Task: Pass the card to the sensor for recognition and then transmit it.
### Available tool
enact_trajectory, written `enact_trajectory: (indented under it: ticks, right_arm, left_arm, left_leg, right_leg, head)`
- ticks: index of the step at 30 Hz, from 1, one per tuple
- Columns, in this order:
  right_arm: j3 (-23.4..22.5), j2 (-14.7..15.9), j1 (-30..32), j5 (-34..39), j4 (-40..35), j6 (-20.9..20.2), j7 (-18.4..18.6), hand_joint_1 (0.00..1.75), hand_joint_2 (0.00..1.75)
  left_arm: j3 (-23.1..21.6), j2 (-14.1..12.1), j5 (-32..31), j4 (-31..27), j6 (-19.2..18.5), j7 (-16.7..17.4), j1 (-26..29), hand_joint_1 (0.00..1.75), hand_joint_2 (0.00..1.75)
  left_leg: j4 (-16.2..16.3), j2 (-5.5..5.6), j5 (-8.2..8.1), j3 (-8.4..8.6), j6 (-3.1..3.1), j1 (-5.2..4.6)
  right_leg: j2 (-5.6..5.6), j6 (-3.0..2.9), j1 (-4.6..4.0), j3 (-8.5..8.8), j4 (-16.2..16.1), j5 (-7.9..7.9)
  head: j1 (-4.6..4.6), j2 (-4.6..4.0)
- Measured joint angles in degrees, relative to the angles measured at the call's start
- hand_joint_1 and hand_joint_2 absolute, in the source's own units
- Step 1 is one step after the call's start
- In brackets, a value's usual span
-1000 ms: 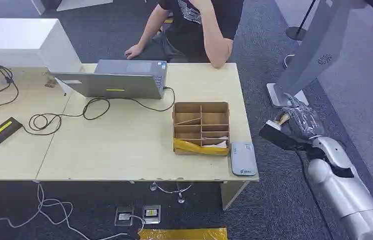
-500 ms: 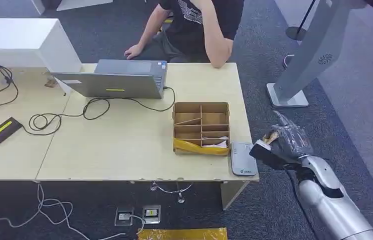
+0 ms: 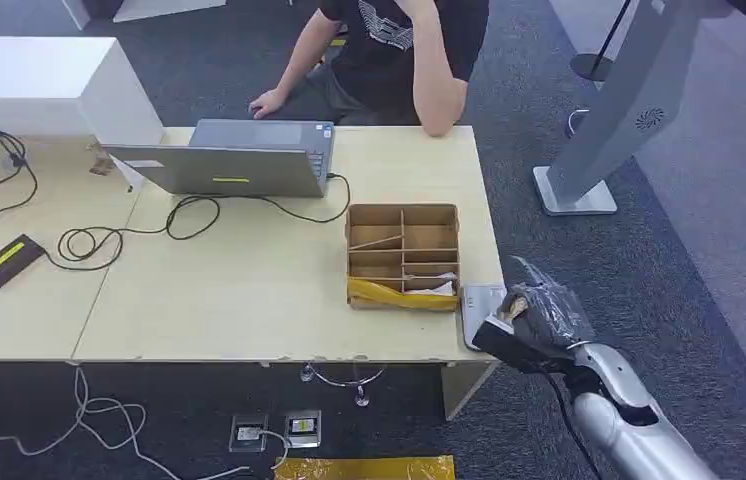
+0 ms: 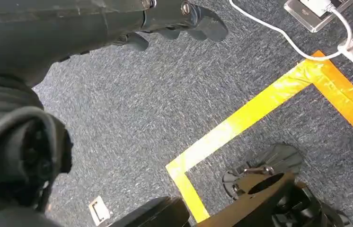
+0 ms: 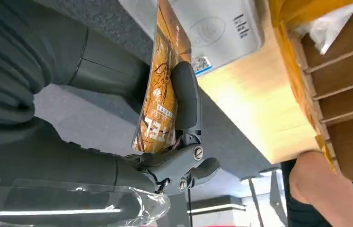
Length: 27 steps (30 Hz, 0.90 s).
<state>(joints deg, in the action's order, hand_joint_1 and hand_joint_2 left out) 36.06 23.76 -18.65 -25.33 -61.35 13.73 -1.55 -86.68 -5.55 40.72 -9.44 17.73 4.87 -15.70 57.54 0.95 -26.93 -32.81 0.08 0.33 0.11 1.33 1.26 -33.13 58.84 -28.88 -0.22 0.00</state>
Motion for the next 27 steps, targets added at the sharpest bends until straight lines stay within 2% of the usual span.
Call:
enact_trajectory:
  ticks: [10, 22, 27]
  right_arm:
    - [1.44, -0.77, 1.13, 1.95, 1.38, 2.06, -1.27, 1.75, 1.75]
    - [3.26, -2.43, 1.21, 2.80, 2.89, 2.12, -2.34, 1.75, 1.75]
    - [3.54, -3.08, -0.25, 5.38, 5.75, 1.86, -5.31, 1.75, 1.75]
  left_arm:
    - [0.00, 0.00, -0.52, 0.00, -0.07, 0.00, -0.05, 0.00, 0.00]
    - [0.00, 0.00, -0.70, 0.00, -0.07, -0.30, -0.24, 0.00, 0.00]
    - [0.00, 0.00, -0.55, 0.00, 0.00, -0.63, -0.23, 0.00, 0.00]
  left_leg:
    - [0.00, -0.01, 0.00, 0.00, 0.00, 0.00]
    - [0.00, -0.02, 0.00, 0.00, 0.00, 0.00]
    - [0.00, -0.05, 0.00, 0.02, 0.00, 0.00]
  right_leg:
    - [0.00, -0.01, 0.00, -0.01, 0.00, -0.01]
    - [0.00, -0.01, 0.00, -0.01, 0.00, -0.01]
    - [0.00, -0.01, 0.00, -0.01, -0.01, -0.01]
  head:
    - [-0.02, 0.00]
    - [-0.02, 0.00]
    - [0.00, 0.00]
